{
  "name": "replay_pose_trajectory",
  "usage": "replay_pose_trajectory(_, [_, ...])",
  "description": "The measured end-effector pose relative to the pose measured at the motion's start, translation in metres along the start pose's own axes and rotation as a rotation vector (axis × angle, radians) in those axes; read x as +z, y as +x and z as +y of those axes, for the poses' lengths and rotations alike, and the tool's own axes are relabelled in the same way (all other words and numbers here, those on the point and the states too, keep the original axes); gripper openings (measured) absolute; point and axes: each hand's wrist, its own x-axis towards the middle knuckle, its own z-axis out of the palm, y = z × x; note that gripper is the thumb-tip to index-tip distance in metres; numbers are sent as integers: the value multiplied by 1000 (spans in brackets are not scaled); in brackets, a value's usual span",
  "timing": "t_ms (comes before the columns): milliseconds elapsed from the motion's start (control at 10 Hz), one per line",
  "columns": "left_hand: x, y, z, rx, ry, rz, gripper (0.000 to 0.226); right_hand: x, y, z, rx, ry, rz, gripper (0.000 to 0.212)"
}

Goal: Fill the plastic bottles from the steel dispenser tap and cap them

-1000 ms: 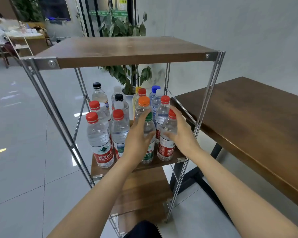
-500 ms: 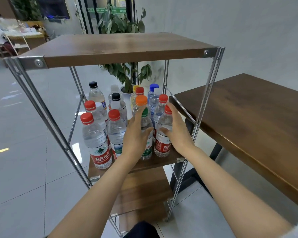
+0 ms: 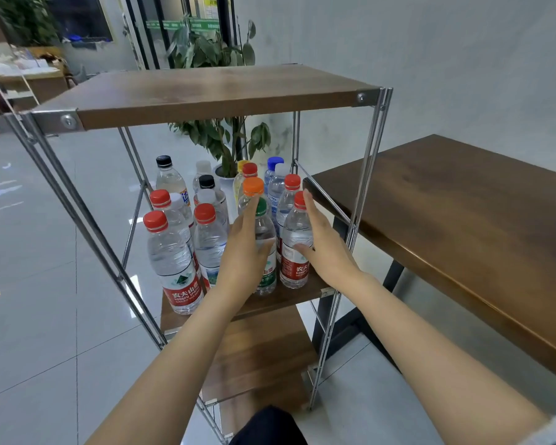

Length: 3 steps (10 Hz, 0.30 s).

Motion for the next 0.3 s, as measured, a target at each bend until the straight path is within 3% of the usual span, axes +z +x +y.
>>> replay_pose_trajectory(200, [-11, -16, 8, 23, 66, -45, 94, -2, -15, 9, -17, -60, -60, 98])
replay_pose_trajectory(300, [-11, -25, 16, -6, 156, -36, 88, -5, -24, 18, -35, -66, -67, 92])
